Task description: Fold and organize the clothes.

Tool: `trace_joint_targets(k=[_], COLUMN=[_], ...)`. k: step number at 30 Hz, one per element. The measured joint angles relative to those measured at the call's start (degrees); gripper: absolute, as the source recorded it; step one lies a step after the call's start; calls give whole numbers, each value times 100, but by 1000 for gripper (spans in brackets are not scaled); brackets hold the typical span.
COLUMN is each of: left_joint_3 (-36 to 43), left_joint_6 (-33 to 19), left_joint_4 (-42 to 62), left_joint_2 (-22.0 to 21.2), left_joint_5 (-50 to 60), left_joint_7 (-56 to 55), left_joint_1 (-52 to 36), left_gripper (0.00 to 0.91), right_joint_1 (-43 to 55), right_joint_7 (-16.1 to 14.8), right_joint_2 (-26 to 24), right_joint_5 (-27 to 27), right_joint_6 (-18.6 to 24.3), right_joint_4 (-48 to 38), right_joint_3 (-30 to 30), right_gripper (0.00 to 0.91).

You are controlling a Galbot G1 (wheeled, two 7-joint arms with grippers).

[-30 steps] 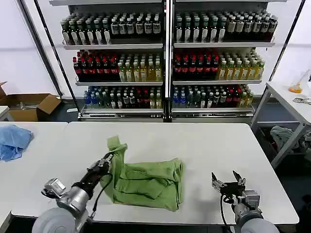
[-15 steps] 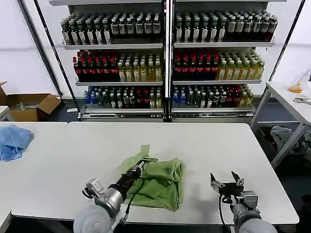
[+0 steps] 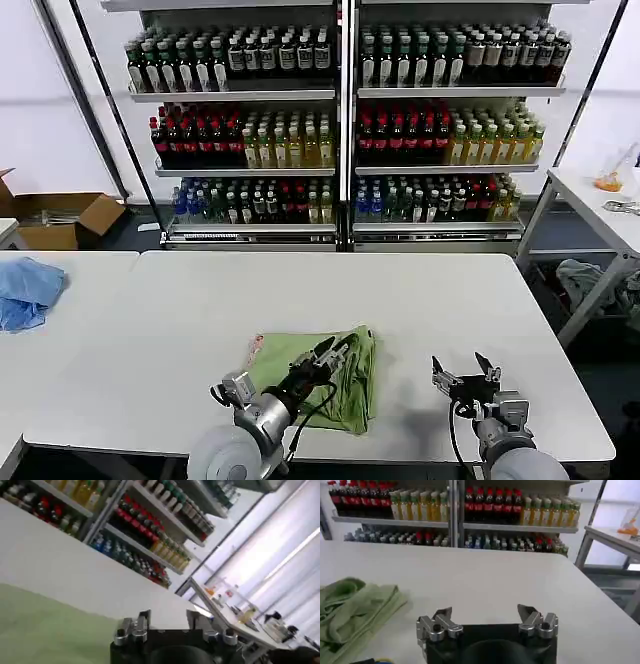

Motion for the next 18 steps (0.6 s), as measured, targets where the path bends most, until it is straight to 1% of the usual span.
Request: trace_joint_targets(k=[3, 8, 13, 18], left_joint_3=[-53, -371, -867, -1215], left_joint_6=[68, 20, -144, -260], left_joint_4=[-138, -262, -204, 38], left_joint_2=[78, 199, 357, 391], left_joint_5=[-14, 135, 676, 1277], left_joint_7=[134, 133, 6, -140], left_joint_1=[65, 206, 416, 644], left_gripper=[907, 907, 907, 907], right_joint_1=[11, 43, 54, 54], right_joint_7=[-4, -6, -9, -10], right_joint_2=[1, 11, 25, 35], right_joint_5=[1, -3, -30, -52], right_joint_6=[7, 18, 32, 36], right_joint_4=[-17, -29, -53, -61], right_joint_3=[-14, -48, -86, -101], right_gripper=[907, 907, 907, 907])
